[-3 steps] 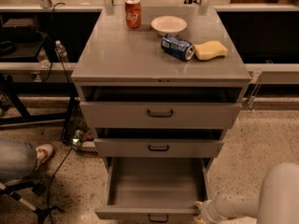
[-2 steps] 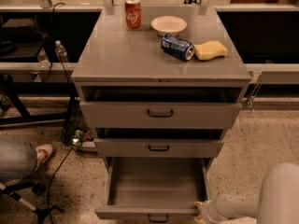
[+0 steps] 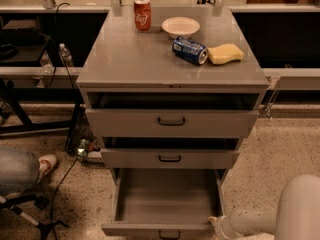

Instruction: Open bottom drawer

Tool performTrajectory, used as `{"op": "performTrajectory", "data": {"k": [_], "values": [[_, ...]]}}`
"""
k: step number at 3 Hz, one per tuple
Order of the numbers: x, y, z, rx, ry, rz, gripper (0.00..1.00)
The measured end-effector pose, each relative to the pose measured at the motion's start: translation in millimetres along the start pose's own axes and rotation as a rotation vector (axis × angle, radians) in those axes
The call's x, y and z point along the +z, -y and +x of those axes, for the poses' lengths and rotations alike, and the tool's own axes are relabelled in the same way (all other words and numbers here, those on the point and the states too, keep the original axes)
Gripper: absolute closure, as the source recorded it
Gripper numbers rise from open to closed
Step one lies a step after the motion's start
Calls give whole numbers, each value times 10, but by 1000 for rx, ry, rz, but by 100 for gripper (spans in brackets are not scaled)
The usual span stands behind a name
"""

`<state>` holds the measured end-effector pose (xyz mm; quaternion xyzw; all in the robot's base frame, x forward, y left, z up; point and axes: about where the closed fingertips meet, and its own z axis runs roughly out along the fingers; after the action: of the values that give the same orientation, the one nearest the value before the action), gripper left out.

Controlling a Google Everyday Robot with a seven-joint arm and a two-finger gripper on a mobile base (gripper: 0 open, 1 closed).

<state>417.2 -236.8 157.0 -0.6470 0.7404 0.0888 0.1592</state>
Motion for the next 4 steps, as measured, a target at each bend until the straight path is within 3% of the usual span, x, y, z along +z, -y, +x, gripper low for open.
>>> {"op": "performTrajectory", "data": {"k": [1,2,4], "values": [[-84,26,46,6,7,7,0],[-370,198,172,27,37,50,0],[-1230,788,607,79,118,179,0]]}}
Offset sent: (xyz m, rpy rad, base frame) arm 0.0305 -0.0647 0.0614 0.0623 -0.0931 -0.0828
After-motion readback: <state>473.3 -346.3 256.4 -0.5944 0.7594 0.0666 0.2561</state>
